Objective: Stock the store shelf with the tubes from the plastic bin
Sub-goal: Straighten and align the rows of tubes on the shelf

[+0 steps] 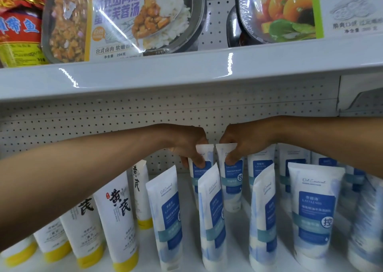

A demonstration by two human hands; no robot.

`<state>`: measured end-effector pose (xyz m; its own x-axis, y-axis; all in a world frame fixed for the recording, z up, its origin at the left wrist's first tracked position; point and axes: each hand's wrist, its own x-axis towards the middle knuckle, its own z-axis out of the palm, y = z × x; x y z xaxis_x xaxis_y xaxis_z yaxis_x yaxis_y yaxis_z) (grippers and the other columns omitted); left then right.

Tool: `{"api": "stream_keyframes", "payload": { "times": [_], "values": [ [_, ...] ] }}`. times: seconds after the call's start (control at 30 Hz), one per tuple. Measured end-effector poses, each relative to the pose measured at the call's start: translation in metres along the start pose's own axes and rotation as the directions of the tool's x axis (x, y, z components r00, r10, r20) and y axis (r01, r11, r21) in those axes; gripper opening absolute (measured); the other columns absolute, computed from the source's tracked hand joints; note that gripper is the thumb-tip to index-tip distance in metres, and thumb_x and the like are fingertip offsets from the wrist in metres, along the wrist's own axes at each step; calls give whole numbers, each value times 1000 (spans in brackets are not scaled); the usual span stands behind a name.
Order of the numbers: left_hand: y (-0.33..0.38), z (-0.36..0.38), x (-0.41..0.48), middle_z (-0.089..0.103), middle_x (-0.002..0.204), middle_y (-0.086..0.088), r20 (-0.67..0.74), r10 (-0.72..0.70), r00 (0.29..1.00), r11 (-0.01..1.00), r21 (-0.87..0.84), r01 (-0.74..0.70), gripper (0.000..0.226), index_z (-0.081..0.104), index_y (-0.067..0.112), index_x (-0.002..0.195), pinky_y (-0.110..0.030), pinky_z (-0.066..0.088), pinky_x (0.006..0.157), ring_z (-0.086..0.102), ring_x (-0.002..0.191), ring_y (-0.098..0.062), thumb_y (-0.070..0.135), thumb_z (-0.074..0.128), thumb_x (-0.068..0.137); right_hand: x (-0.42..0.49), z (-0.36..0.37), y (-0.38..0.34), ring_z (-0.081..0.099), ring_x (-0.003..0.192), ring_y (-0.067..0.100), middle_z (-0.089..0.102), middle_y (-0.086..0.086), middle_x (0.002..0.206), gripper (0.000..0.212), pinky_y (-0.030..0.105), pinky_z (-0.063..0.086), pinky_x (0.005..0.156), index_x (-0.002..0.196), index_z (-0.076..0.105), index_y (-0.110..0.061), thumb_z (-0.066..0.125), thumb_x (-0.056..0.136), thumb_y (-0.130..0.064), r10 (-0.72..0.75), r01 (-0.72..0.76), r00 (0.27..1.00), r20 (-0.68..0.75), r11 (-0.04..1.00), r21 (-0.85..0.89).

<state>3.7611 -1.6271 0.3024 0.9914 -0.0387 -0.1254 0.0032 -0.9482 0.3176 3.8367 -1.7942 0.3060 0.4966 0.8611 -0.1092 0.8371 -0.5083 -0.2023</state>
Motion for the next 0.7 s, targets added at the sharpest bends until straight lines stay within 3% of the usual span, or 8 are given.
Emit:
{"api": "stream_keyframes", "payload": {
  "times": [0.2, 0.3, 0.37, 0.5, 0.6, 0.7],
  "values": [
    [2, 1, 0, 62, 108, -7, 4, -9, 1000, 1000, -14, 9, 39, 60, 2, 121, -30, 57, 79, 63, 88, -16, 10, 71, 85, -1, 0, -1, 68, 90, 14, 71, -3, 102, 29, 23, 56, 77, 106, 67, -14, 67, 87, -35, 28, -28, 1000, -6, 999, -18],
    [3, 1, 0, 63, 105, -3, 3, 19, 1000, 999, 30, -19, 38, 61, 7, 120, -26, 58, 74, 63, 76, -8, 15, 72, 84, -2, -1, -3, 67, 92, 14, 71, -2, 103, 29, 25, 56, 79, 105, 66, -15, 67, 87, -37, 32, -32, 999, 9, 999, -44],
    [2, -5, -2, 66, 107, 0, -8, 49, 999, 995, 84, -48, 38, 63, 10, 117, -24, 59, 74, 64, 80, -6, 25, 73, 84, -4, -3, -5, 65, 94, 12, 68, -4, 105, 27, 26, 55, 82, 104, 62, -21, 67, 86, -41, 32, -32, 999, 7, 997, -68],
    [2, -22, -23, 70, 103, 17, -124, 119, 985, 985, 138, -101, 33, 68, 28, 109, -23, 55, 82, 64, 94, 1, 49, 66, 84, -21, -11, -5, 58, 105, 4, 61, -12, 117, 44, 25, 48, 95, 123, 56, -24, 64, 86, -47, -4, -3, 985, -175, 999, -40],
    [7, -25, -46, 67, 109, 23, -221, 141, 965, 981, 165, -106, 31, 67, 38, 108, -23, 46, 94, 60, 103, 4, 58, 55, 87, -44, -16, 1, 60, 99, -3, 65, -17, 109, 34, 21, 48, 92, 114, 64, -24, 61, 87, -45, -64, 66, 949, -309, 998, -2],
    [20, -20, -67, 63, 118, 21, -301, 125, 945, 978, 199, -66, 32, 64, 39, 113, -27, 39, 101, 56, 111, -3, 56, 45, 93, -71, -19, 7, 63, 93, -4, 69, -15, 102, 22, 17, 50, 87, 105, 68, -26, 62, 89, -39, -71, 65, 932, -357, 997, -28]
  ]
}}
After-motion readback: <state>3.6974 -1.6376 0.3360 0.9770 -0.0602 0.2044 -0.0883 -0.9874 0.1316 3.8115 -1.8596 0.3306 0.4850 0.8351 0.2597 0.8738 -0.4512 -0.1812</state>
